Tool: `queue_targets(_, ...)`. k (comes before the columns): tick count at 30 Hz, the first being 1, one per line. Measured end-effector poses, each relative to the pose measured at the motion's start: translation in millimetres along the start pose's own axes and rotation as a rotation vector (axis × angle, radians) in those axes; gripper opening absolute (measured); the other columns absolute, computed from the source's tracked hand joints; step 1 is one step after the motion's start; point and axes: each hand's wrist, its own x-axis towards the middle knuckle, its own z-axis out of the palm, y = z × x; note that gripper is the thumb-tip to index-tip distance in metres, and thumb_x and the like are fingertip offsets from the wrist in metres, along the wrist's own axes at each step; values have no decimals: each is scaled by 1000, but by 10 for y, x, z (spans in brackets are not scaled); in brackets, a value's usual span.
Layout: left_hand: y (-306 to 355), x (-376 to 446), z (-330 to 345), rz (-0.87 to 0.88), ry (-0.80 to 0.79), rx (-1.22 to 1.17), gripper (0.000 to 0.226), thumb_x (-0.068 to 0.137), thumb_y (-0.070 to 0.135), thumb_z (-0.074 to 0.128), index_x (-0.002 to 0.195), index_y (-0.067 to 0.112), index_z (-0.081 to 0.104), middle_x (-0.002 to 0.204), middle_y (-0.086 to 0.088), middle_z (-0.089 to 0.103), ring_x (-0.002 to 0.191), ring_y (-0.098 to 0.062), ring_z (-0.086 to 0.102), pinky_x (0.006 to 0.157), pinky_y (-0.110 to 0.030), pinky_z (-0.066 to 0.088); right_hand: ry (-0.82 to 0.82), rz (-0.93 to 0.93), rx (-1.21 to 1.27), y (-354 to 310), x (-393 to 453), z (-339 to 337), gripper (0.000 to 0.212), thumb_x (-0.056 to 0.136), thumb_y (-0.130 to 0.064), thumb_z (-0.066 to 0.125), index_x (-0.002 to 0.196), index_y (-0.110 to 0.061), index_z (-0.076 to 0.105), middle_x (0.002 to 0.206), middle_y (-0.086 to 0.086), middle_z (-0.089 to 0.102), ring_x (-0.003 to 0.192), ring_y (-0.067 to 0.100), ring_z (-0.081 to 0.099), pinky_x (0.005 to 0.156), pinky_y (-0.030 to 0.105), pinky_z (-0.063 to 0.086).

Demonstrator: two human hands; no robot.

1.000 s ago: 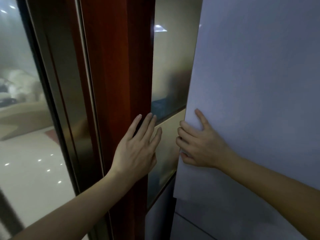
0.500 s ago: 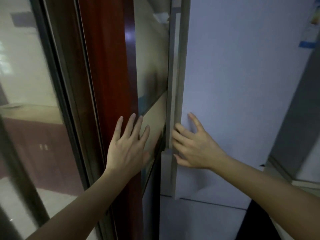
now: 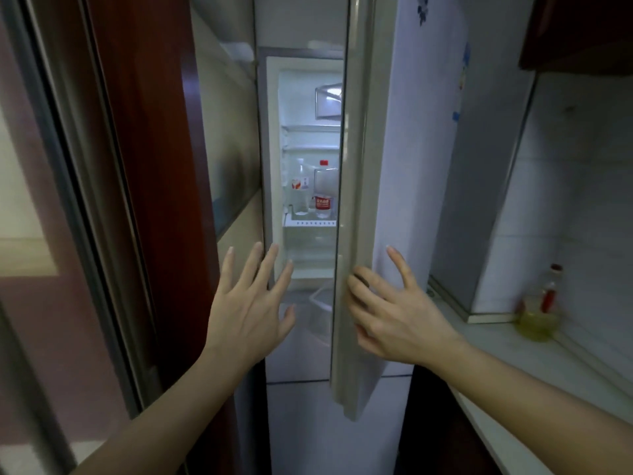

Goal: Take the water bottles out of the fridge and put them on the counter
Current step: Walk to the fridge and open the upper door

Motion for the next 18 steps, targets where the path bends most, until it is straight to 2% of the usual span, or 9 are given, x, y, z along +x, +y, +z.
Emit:
queue_targets(5, 356, -48, -203, 38, 6, -65, 72, 89, 55, 53, 151, 18, 46, 161, -18, 35, 150, -37, 31, 120, -64, 14, -62, 47, 7, 86, -378, -281, 36, 89, -30, 52, 105, -4, 71, 122, 19, 63, 126, 35, 56, 114, 75, 20)
queue_targets(9, 641, -103, -372, 72, 3, -87, 70, 90, 55, 52, 150, 19, 46, 161, -18, 36, 149, -38, 31, 119, -66, 16, -124, 112, 27, 150, -716, -579, 40, 94, -32, 49, 117, -6, 68, 133, 21, 60, 130, 36, 53, 115, 73, 19)
queue_targets(18, 1152, -377, -528, 93, -11, -176, 72, 85, 56, 52, 147, 20, 51, 155, -17, 45, 144, -38, 41, 116, -66, 24, -312, 294, 75, 44, -1251, -1112, 54, 81, -35, 62, 128, -10, 67, 135, 21, 61, 130, 38, 53, 114, 65, 31)
